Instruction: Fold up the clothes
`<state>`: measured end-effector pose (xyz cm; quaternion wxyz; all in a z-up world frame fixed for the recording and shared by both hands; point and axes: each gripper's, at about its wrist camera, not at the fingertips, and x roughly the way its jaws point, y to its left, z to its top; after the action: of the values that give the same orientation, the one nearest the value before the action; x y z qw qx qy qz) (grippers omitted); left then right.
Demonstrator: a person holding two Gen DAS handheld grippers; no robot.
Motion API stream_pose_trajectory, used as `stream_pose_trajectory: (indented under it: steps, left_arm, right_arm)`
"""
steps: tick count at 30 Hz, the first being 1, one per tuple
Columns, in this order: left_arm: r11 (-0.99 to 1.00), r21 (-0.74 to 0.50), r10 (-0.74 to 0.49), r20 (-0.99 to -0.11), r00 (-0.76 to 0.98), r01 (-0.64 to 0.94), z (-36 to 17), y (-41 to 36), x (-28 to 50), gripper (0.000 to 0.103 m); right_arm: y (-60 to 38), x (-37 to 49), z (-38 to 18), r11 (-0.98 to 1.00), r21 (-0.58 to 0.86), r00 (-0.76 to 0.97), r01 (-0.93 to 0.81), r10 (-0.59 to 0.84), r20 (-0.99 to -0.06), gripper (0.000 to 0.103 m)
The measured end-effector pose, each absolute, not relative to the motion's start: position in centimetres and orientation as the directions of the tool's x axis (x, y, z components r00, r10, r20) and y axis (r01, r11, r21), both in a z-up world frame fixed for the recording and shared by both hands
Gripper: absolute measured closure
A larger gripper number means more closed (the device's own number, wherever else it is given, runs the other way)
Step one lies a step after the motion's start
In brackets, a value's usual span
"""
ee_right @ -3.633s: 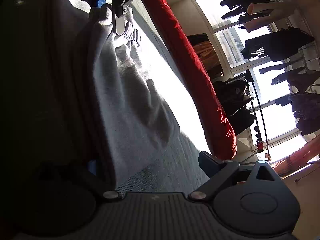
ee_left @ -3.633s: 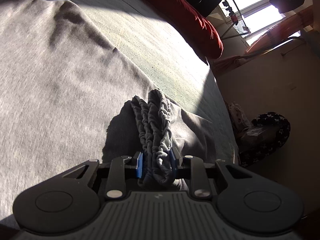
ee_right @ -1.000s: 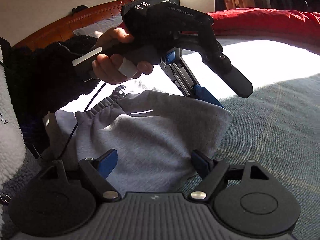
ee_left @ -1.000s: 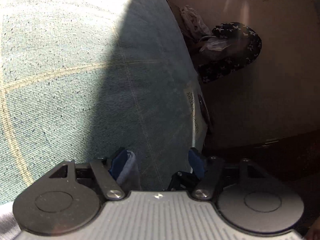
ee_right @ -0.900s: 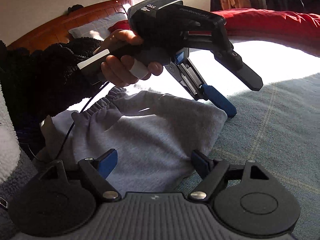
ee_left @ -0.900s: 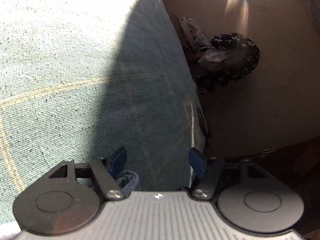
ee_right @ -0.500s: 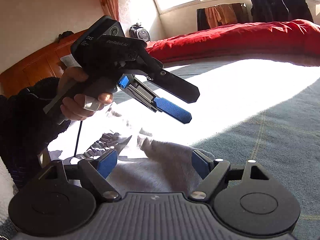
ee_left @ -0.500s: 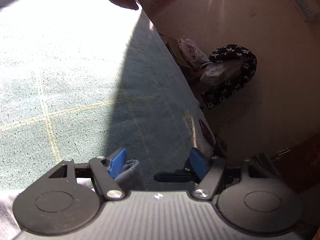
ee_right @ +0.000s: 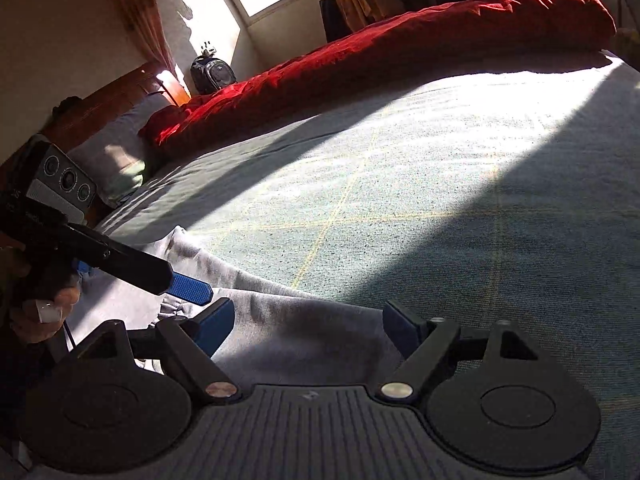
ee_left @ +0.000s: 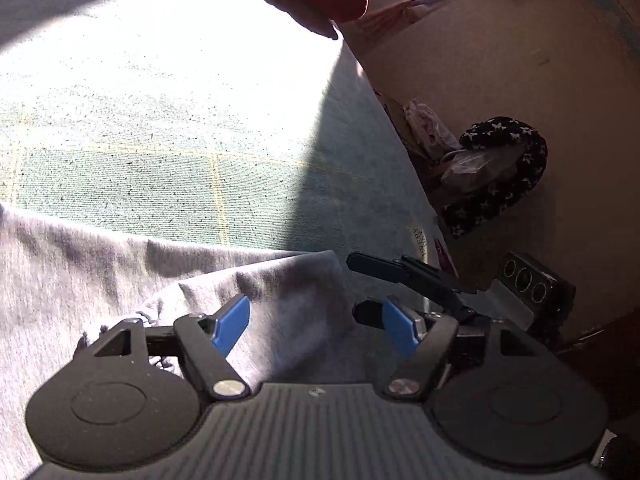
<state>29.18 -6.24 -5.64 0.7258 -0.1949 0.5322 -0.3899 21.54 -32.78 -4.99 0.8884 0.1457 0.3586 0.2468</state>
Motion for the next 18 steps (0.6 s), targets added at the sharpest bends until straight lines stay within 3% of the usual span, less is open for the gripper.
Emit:
stream_pose_trajectory:
  steps: [4, 14, 18]
  left_arm:
    - [0.705, -0.640, -0.704, -0.684, 0.190, 0.307, -8.1, -5.4, 28.9, 0.030]
    - [0.687, -0.598, -0.715, -0.659, 0.235, 0.412, -4.1, -5.8, 23.2, 0.025]
    - [0.711, -0.585, -0.689, -0.690, 0.221, 0.390, -6.1, -5.8, 21.1, 0.024]
  right_arm:
    - [-32.0, 19.4, -4.5, 0.836, 0.443, 0.611, -0.323, 0.542, -0.577, 0.016]
    - [-30.0, 14.0, -4.5, 0.827, 0.471, 0.613, -0.307, 0.550, -0.567, 0.013]
    - [-28.3, 12.1, -5.5, 0.877, 0.378, 0.630, -0.296, 0.477, -0.613, 0.012]
